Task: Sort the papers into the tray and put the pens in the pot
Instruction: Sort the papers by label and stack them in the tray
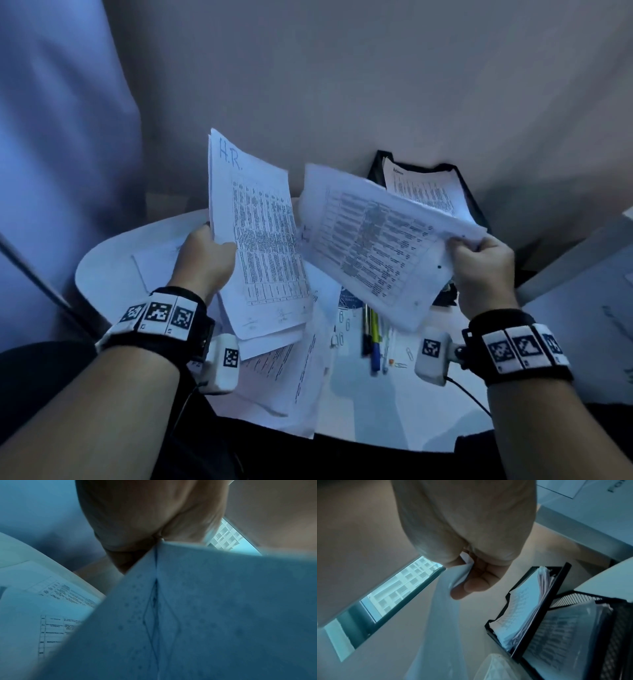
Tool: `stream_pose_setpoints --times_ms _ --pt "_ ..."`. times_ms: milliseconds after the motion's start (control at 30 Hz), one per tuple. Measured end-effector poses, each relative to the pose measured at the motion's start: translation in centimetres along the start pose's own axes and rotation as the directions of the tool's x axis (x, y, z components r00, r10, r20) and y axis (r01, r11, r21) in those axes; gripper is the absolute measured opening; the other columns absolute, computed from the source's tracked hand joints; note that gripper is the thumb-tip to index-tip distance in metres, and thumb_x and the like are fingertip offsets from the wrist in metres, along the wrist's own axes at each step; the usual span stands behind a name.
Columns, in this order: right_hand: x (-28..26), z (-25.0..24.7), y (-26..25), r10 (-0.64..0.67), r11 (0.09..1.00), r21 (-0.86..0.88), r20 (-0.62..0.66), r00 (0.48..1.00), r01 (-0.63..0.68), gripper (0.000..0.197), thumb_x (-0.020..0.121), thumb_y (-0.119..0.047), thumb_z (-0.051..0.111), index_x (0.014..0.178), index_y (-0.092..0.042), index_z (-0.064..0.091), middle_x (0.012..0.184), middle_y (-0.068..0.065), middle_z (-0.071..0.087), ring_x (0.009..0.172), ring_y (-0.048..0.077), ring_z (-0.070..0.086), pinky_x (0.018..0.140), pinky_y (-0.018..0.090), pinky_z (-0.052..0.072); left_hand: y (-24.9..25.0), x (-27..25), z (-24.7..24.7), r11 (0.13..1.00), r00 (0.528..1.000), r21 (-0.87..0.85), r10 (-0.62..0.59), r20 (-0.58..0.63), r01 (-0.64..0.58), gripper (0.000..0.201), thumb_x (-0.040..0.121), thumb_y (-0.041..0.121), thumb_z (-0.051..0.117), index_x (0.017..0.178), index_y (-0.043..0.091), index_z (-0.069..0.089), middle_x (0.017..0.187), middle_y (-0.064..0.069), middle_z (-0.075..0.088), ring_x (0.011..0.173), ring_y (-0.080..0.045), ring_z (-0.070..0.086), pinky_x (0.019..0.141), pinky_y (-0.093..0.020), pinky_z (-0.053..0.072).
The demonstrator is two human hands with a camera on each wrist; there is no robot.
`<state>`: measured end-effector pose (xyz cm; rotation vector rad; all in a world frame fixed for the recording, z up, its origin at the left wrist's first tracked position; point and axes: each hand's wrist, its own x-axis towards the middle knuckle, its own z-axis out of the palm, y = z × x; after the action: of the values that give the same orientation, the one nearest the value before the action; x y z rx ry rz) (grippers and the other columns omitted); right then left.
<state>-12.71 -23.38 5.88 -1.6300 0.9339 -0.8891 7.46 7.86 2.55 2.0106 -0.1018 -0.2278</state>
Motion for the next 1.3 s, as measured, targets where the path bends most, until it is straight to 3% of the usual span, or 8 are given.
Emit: stream_pose_setpoints --times_ms 167,400,533,767,900,1000,1133,1300 --pt "-1.0 1.8 1.0 0.193 0.925 0.331 0.014 0.981 -0.187 0.006 0.084 -0.021 0.077 0.083 -0.015 0.078 0.087 0.012 0.063 0.079 0.027 0.056 0.073 0.045 0.049 0.2 -0.3 0.5 0.993 0.999 -0.113 -0.014 0.041 0.019 0.017 0.090 0.012 0.059 0.102 0.017 0.071 0.098 0.004 0.075 0.096 -0.029 0.071 0.093 -0.050 0.058" --pt "-2.6 4.3 3.2 0.393 0.820 0.454 -0.004 0.919 -0.349 0.023 0.087 -0.016 0.073 0.110 -0.012 0.075 0.106 0.001 0.079 0.098 0.021 0.075 0.090 0.040 0.059 0.3 0.3 -0.3 0.999 0.998 -0.044 -0.027 -0.051 0.025 0.022 0.094 0.009 0.049 0.102 0.021 0.065 0.093 0.009 0.068 0.092 -0.026 0.063 0.077 -0.032 0.045" --pt "-2.9 5.4 3.5 0.404 0.790 0.489 0.039 0.914 -0.370 0.036 0.099 -0.015 0.061 0.132 0.001 0.061 0.091 -0.001 0.069 0.086 0.018 0.071 0.076 0.030 0.059 0.3 0.6 -0.7 0.997 0.997 -0.069 -0.046 -0.054 0.042 0.025 0.094 0.006 0.047 0.106 0.021 0.064 0.102 0.001 0.068 0.095 -0.029 0.061 0.080 -0.032 0.044" --pt "-5.8 7.7 4.8 0.445 0.778 0.426 0.145 0.884 -0.462 0.020 0.099 -0.003 0.055 0.115 -0.002 0.067 0.089 0.009 0.077 0.070 0.021 0.075 0.059 0.029 0.061 1.1 -0.2 0.3 0.958 0.994 -0.278 -0.041 0.099 0.067 0.034 0.092 0.014 0.048 0.114 0.026 0.071 0.109 0.004 0.077 0.101 -0.026 0.073 0.092 -0.051 0.060" --pt "-8.2 9.8 5.6 0.443 0.786 0.352 0.252 0.860 -0.508 0.026 0.095 0.000 0.056 0.117 -0.004 0.070 0.107 0.014 0.077 0.086 0.029 0.072 0.072 0.037 0.057 1.9 -1.3 1.4 0.927 0.994 -0.371 -0.014 0.112 0.055 0.028 0.105 0.024 0.043 0.114 0.024 0.070 0.103 0.003 0.077 0.093 -0.019 0.072 0.084 -0.037 0.059" --pt "-9.1 10.8 6.2 0.439 0.807 0.267 0.326 0.837 -0.527 0.024 0.094 -0.002 0.060 0.117 -0.002 0.067 0.108 0.022 0.073 0.090 0.040 0.069 0.083 0.056 0.060 2.0 -1.8 1.7 0.915 0.996 -0.400 -0.006 0.092 0.042 0.030 0.109 0.038 0.040 0.113 0.025 0.067 0.100 0.008 0.075 0.092 -0.011 0.069 0.081 -0.030 0.055" --pt "-9.8 11.4 6.5 0.423 0.814 0.216 0.416 0.805 -0.539 0.015 0.096 0.001 0.062 0.110 -0.003 0.067 0.113 0.024 0.073 0.088 0.037 0.069 0.086 0.060 0.057 1.6 -1.6 1.6 0.921 0.990 -0.390 0.034 0.138 0.023 0.039 0.098 0.056 0.058 0.123 0.026 0.067 0.113 0.008 0.076 0.108 -0.016 0.071 0.097 -0.044 0.056" --pt "-9.5 11.5 8.4 0.394 0.843 0.160 0.464 0.793 -0.513 0.015 0.094 -0.002 0.066 0.109 -0.003 0.070 0.113 0.021 0.074 0.095 0.038 0.069 0.089 0.058 0.057 1.0 -1.0 1.4 0.983 0.994 -0.184 0.045 0.102 -0.025 0.020 0.087 0.012 0.072 0.107 0.012 0.069 0.103 -0.011 0.076 0.097 -0.030 0.073 0.090 -0.053 0.060"
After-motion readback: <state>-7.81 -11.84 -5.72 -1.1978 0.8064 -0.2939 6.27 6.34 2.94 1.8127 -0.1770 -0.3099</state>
